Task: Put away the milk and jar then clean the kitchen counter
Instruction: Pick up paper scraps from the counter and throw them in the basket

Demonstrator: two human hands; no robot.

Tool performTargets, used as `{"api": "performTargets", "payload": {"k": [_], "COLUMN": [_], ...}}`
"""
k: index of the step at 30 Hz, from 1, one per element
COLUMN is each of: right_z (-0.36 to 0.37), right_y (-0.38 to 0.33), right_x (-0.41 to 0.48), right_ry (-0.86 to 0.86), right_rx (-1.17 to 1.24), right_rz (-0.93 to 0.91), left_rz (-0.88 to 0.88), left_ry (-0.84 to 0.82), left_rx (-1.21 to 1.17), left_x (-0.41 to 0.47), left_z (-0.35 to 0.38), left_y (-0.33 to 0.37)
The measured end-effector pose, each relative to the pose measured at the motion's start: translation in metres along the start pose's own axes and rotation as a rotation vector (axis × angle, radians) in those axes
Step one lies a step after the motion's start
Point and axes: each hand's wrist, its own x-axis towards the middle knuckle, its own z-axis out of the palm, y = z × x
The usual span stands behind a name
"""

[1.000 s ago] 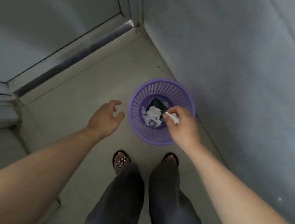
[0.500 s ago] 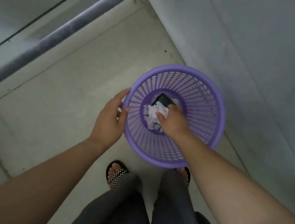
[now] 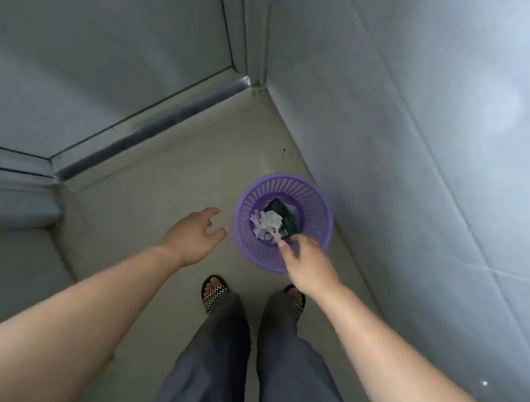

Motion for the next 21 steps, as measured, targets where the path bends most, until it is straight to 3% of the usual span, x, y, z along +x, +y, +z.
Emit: {"api": "performTargets", "payload": {"k": [11, 18, 21], "right_z": [-0.139, -0.166, -0.161], "right_y": [-0.116, -0.143, -0.145], "right_x": [-0.274, -0.364, -0.381], "right_ry": [0.055, 0.122, 0.054], "right_rx": [0.121, 0.213, 0.195], "right_rz": [-0.299, -0.516, -0.581], "left_rz": [0.263, 0.402, 0.385], "left_ry": [0.26, 0.469, 0.539], "left_rx": [-0.538, -0.78, -0.815], "left_x": [-0.318, -0.431, -0.457], "left_z": [-0.1, -0.106, -0.088], "left_y": [0.075, 0.075, 0.065]}}
